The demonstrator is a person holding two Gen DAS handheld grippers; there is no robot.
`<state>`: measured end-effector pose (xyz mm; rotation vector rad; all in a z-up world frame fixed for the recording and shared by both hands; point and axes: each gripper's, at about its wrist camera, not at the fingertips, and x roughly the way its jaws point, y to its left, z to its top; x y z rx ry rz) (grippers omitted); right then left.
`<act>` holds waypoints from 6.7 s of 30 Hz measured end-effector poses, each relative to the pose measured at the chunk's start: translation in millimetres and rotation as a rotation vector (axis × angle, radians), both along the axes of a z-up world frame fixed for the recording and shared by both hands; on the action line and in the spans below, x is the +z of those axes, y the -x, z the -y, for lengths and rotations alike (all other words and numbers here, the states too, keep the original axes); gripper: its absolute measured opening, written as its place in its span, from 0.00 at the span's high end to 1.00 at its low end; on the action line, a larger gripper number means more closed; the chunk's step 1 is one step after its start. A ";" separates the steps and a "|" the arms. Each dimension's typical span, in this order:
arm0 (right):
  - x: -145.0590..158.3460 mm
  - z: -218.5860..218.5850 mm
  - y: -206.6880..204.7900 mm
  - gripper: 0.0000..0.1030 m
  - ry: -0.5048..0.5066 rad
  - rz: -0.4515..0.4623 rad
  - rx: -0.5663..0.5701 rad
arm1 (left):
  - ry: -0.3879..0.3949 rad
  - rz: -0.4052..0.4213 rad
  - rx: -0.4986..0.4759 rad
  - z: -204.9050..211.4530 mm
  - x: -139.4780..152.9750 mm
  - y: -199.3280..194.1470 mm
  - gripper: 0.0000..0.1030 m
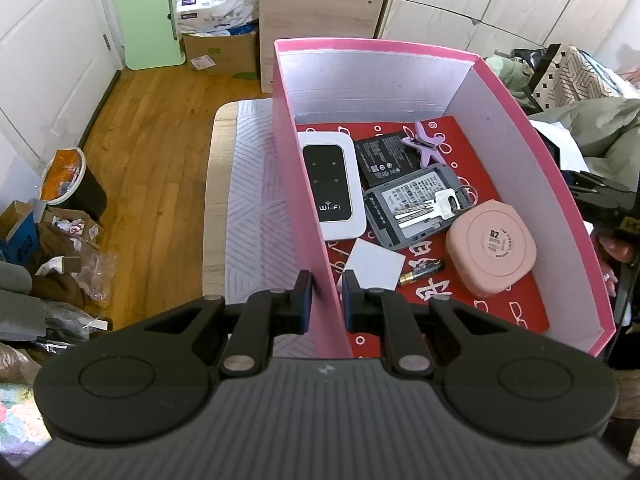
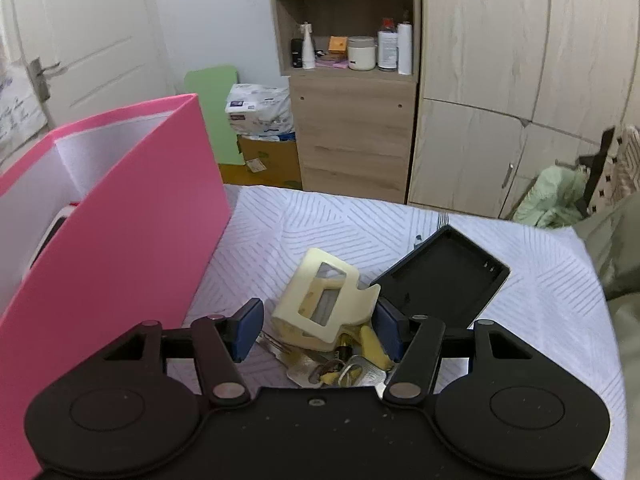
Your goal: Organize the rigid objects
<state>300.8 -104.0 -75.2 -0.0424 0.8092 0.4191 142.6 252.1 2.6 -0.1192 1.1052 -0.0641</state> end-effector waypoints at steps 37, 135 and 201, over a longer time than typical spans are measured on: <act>115.0 -80.1 89.0 0.49 -0.089 -0.023 0.616 | 0.027 0.014 -0.038 -5.4 -0.1 1.7 0.84; 111.9 14.7 86.0 0.99 -0.041 0.263 0.264 | 0.058 0.012 0.022 -7.7 -0.8 3.7 0.84; 101.3 -45.0 85.3 0.95 -0.461 -0.248 0.586 | 0.055 0.016 0.028 -5.5 -0.7 3.6 0.84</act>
